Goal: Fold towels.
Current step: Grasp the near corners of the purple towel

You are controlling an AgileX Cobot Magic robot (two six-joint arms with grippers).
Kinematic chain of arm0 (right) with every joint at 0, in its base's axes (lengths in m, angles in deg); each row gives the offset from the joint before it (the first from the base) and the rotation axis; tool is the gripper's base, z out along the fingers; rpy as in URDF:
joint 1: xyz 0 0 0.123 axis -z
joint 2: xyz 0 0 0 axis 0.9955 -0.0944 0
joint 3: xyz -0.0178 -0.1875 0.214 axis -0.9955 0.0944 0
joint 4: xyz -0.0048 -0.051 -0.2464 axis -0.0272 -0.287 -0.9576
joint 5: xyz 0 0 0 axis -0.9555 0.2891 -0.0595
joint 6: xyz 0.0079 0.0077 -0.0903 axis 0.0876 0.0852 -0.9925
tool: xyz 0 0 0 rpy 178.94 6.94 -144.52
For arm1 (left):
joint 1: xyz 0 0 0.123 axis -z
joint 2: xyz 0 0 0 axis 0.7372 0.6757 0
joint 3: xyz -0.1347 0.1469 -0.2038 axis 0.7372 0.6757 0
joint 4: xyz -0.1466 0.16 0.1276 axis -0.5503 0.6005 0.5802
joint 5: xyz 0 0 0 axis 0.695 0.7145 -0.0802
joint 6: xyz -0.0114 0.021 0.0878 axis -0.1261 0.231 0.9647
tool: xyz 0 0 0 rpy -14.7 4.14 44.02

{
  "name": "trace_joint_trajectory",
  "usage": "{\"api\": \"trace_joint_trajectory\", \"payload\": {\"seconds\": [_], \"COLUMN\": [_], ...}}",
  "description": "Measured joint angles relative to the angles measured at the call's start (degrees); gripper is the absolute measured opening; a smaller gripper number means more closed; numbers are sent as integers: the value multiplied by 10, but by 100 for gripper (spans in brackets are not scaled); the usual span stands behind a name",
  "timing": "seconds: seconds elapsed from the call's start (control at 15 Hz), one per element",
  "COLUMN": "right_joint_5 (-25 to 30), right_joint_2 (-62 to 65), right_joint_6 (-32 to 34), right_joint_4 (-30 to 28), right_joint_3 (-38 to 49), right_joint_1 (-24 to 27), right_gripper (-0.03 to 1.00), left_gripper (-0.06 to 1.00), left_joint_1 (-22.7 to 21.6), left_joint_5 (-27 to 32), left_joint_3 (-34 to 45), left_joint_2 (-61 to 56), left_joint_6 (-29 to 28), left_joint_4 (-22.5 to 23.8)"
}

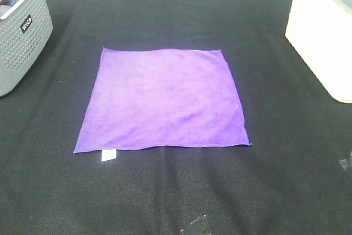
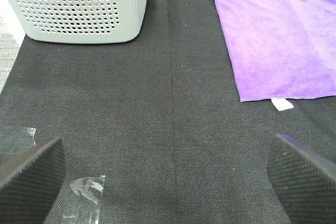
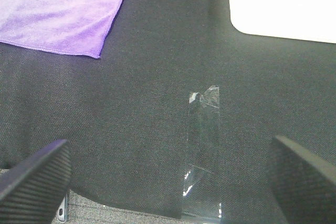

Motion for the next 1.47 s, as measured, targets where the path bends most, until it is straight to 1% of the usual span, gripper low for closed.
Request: {"api": "trace_joint_trajectory", "payload": {"seconds": [1.47], "right_joint_5": [0], "right_joint_2": [0], "right_joint_6": [0], "right_joint_4": [-5], "right_joint_3": [0], "right_joint_1": [0], "right_gripper": [96], "left_gripper": [99], "left_joint_1": [0], "left_joint_5": [0], "left_joint_3": [0], "left_joint_2": [0], "left_joint_6": [0], "left_joint_4": [-1]}}
